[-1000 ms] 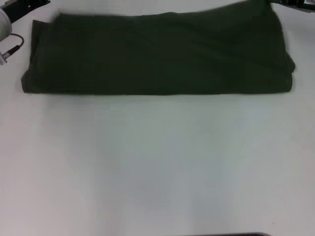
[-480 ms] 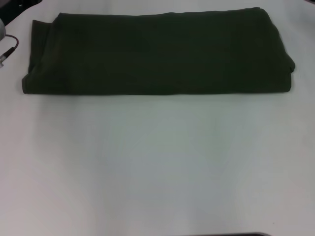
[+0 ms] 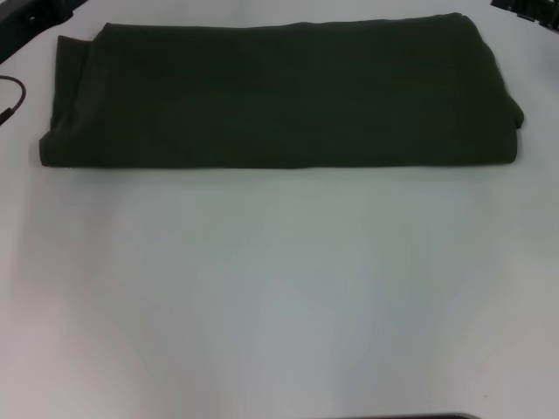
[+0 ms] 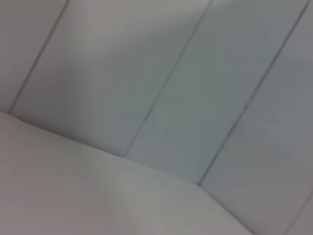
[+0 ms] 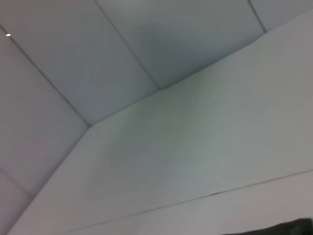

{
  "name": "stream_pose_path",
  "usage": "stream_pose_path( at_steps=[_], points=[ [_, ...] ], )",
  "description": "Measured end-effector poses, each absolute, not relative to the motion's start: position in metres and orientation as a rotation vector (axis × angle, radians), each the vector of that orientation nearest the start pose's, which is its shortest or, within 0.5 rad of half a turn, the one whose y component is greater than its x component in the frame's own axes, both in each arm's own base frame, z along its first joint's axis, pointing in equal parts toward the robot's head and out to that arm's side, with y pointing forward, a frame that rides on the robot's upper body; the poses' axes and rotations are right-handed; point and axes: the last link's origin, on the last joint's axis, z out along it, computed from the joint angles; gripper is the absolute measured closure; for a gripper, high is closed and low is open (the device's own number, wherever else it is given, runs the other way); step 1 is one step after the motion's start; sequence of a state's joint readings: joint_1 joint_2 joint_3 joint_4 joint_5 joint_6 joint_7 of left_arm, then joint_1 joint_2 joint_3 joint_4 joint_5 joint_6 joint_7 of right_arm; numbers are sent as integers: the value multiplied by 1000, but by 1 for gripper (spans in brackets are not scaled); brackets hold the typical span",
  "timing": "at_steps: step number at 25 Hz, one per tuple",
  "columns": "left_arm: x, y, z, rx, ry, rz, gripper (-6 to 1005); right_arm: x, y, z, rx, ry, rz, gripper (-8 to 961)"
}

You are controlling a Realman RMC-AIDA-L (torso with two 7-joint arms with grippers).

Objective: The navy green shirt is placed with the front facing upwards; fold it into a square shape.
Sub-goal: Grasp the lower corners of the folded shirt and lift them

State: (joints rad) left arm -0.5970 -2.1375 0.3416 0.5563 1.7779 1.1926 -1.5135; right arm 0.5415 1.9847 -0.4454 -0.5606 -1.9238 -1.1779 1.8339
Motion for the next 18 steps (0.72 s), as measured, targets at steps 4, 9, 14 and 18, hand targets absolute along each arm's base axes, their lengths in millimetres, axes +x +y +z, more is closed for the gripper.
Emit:
stream_pose_path(
  at_steps=[4, 9, 14, 18],
  points=[
    [-283, 375, 28, -2008, -1054, -1065, 47, 333, 362, 84, -2008, 1311, 844, 205],
    [-286, 363, 26, -2053, -1062, -1075, 47, 347, 342, 96, -2037, 1399, 798, 205],
    [-290, 356, 21, -2105, -1091, -1012, 48, 359, 324, 104, -2050, 1502, 752, 206],
    [-295, 356, 18, -2118, -1101, -959, 48, 363, 317, 103, -2043, 1614, 707, 206]
  ],
)
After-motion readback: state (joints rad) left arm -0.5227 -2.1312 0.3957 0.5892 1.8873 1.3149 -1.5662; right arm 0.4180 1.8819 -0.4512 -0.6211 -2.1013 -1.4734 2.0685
